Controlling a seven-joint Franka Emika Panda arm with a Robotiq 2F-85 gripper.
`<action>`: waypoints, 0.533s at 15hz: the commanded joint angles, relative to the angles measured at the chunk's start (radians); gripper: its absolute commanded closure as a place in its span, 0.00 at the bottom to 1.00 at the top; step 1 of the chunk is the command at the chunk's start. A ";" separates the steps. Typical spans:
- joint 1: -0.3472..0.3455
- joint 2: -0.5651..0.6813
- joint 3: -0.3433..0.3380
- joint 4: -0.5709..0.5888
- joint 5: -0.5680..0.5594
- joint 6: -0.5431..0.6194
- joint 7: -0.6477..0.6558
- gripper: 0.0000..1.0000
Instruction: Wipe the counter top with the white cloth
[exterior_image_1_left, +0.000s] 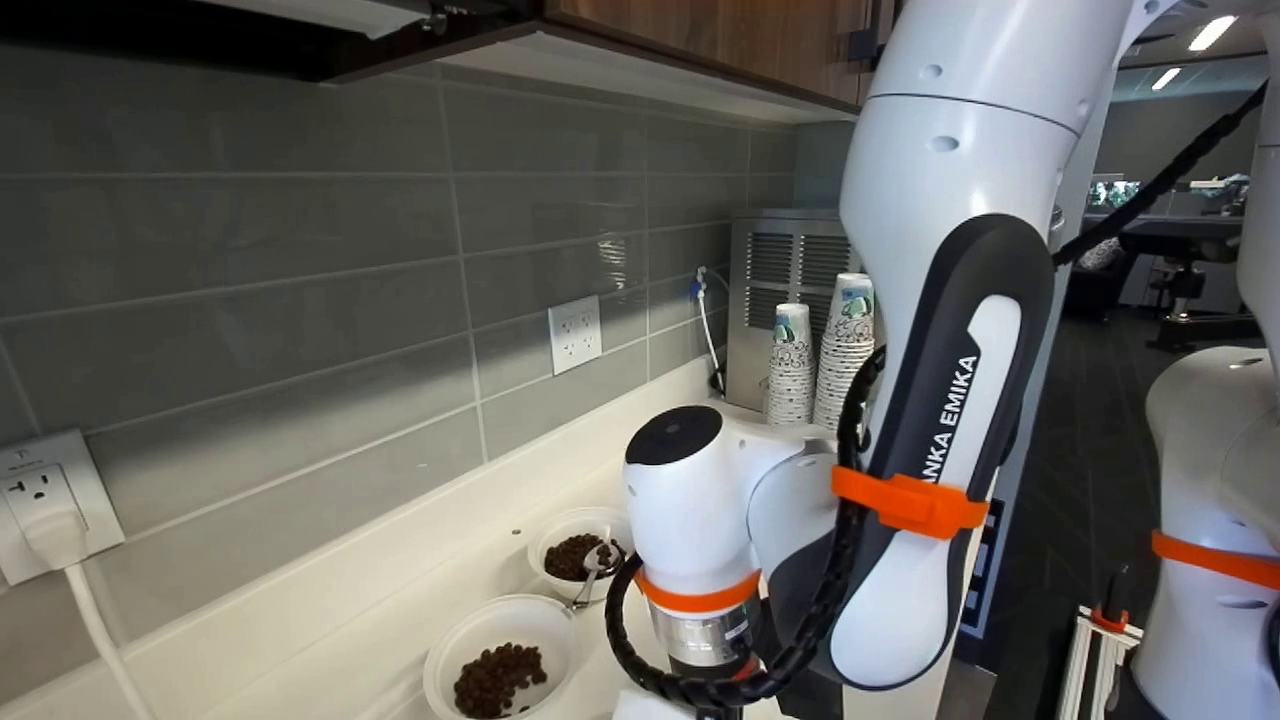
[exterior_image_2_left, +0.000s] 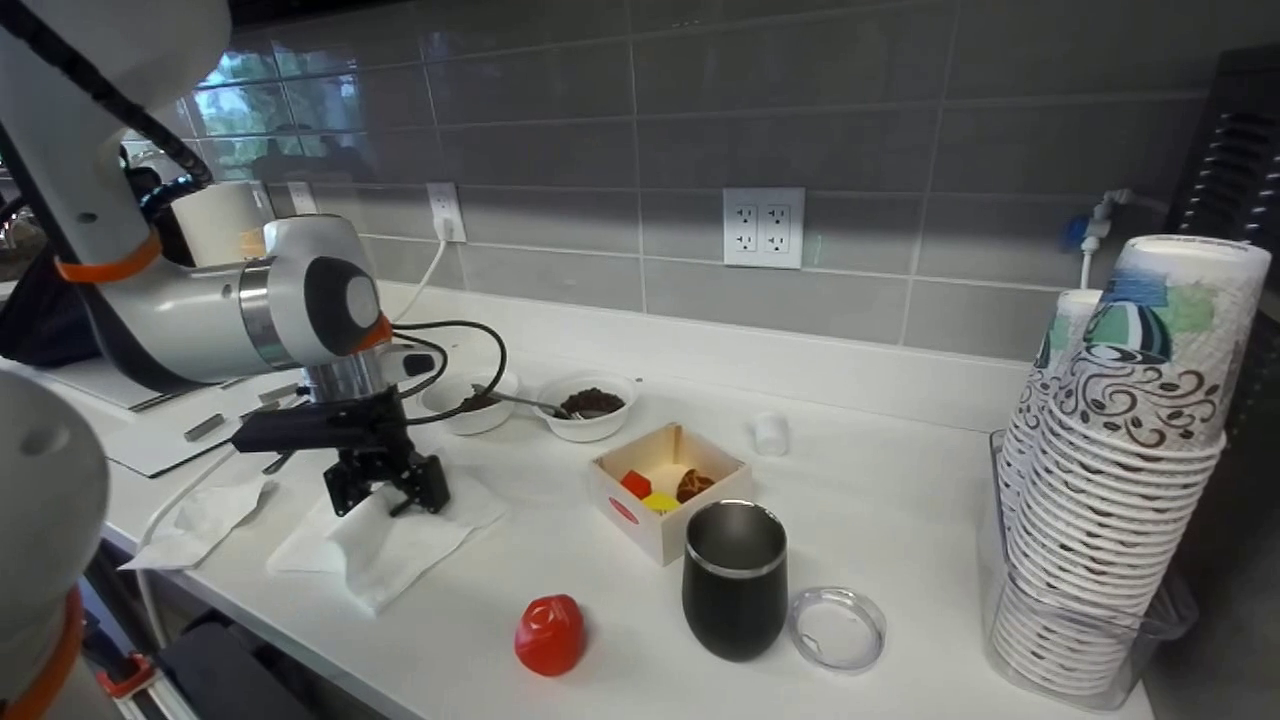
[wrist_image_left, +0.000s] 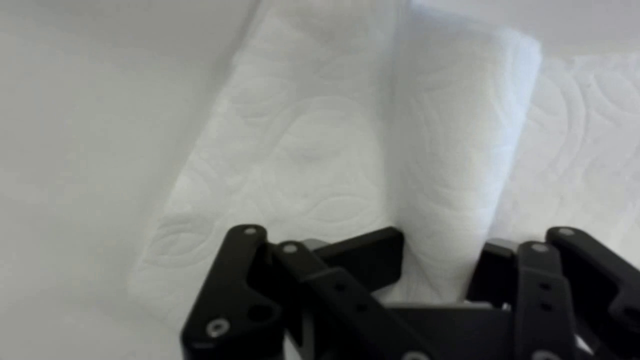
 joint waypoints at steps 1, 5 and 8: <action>-0.009 0.015 -0.019 -0.004 -0.073 0.097 0.106 1.00; -0.080 0.090 0.115 -0.003 0.210 0.222 -0.040 1.00; -0.161 0.121 0.263 -0.004 0.413 0.268 -0.153 1.00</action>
